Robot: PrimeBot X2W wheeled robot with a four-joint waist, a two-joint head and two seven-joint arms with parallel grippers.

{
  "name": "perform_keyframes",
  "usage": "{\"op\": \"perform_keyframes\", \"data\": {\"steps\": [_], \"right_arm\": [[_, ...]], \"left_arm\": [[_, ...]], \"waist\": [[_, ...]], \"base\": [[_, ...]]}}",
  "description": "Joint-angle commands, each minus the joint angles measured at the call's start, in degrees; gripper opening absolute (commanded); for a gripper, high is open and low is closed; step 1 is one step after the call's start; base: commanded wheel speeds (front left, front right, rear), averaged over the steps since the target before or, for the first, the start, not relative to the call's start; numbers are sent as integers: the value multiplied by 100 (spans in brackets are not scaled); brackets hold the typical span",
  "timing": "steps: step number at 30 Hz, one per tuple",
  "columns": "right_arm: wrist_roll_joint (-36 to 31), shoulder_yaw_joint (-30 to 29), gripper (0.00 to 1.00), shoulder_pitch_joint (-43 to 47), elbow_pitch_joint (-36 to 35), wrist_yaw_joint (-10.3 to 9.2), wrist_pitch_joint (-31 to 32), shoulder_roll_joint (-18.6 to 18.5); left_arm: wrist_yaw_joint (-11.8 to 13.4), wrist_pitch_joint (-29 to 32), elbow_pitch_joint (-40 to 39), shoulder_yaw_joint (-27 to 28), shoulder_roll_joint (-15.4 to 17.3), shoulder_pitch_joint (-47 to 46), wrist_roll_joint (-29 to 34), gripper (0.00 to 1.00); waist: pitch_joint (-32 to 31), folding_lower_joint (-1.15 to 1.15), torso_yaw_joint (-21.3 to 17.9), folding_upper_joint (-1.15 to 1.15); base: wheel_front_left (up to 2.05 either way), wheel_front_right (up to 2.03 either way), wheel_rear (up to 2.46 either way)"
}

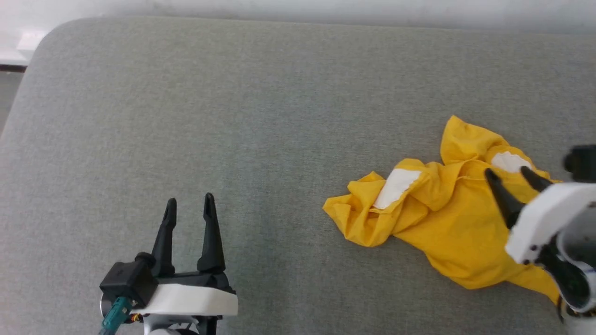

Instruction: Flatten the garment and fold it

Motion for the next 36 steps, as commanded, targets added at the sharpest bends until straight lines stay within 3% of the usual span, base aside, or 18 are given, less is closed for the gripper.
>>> {"op": "perform_keyframes", "data": {"steps": [1, 10, 11, 13, 20, 28, 31, 36], "right_arm": [[-72, 202, 100, -211, 264, -4, 38, -162], [14, 1404, 100, -609, 1369, -4, 475, -1036], [58, 1480, 47, -631, 1439, -4, 555, -1096], [71, 1553, 0, -698, 1493, -4, 584, -1203], [136, 1578, 0, -1210, 1139, -4, 317, -1373], [494, 1963, 0, -2425, 612, -4, 896, -1694], [470, 2203, 0, -2995, 718, -4, 916, -1703], [77, 2329, 0, -3907, 1242, -4, 240, -1445]], "left_arm": [[-57, -27, 19, -29, -7, -139, -21, 100], [-72, -27, 73, -49, -7, -137, -46, 100], [-68, -27, 72, -44, -7, -134, -50, 100], [-58, -27, 74, -41, -7, -135, -64, 100], [-12, -27, 68, -22, -7, -166, -137, 100], [13, -27, 59, -88, -7, -205, -218, 100], [37, -27, 57, -169, -7, -260, -285, 100], [84, -27, 71, -263, -7, -356, -372, 100]], "waist": [[64, 0, 119, 0], [98, 0, 291, 0], [97, 0, 292, 0], [94, 0, 287, 0], [22, 0, 201, 0], [57, 0, 241, 0], [162, 0, 324, 0], [286, 0, 515, 0]], "base": [[0, 0, 0], [0, 0, 0], [0, 0, 0], [0, 0, 0], [0, 0, 0], [0, 0, 0], [0, 0, 0], [0, 0, 0]]}}
